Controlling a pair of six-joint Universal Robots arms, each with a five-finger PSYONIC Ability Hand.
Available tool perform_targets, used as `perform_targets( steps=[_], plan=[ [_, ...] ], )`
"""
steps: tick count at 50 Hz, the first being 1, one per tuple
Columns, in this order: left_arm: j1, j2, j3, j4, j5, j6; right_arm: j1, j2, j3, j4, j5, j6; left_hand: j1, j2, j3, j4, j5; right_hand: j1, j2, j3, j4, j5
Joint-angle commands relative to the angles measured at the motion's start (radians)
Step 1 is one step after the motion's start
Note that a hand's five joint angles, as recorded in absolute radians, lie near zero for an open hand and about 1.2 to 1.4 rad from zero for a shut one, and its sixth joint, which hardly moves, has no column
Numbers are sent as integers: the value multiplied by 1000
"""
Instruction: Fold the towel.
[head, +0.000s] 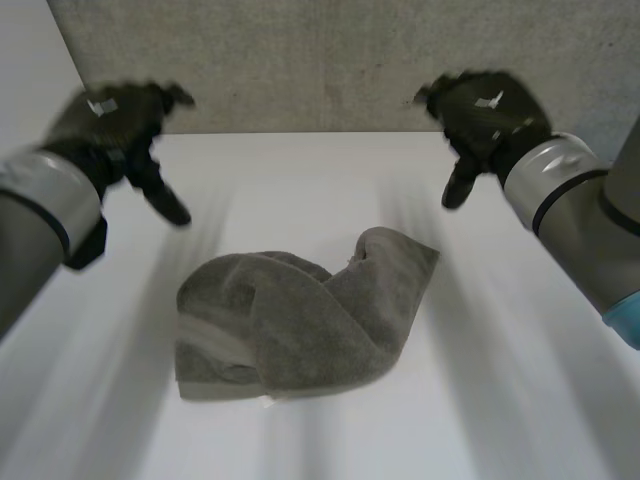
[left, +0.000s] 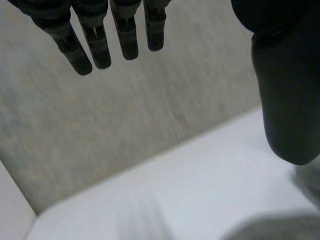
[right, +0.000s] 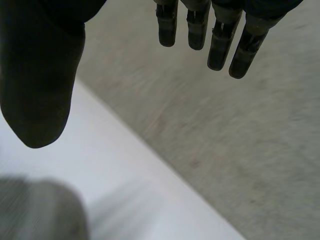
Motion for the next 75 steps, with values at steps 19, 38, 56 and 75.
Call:
perform_targets(
  steps=[19, 38, 56, 75],
  plan=[
    [-82, -35, -514, 130, 126, 212, 12, 359, -43, 133, -76, -309, 135, 147, 153, 137, -30, 124, 103, 108, 99, 124],
    [-96, -311, -468, 437, -38, 224, 15, 455, -28, -94, -83, -165, 305, 316, 322, 306, 139, 784, 763, 768, 758, 783],
    [-87, -278, -431, 485, -56, 255, 6, 514, -38, -102, -74, -156, 880, 892, 898, 882, 715, 201, 180, 185, 176, 200],
    [-4, -97, -407, 495, -37, 105, 14, 508, -31, -126, -80, -106, 1101, 1112, 1119, 1102, 936, 1168, 1147, 1153, 1143, 1168]
  ],
)
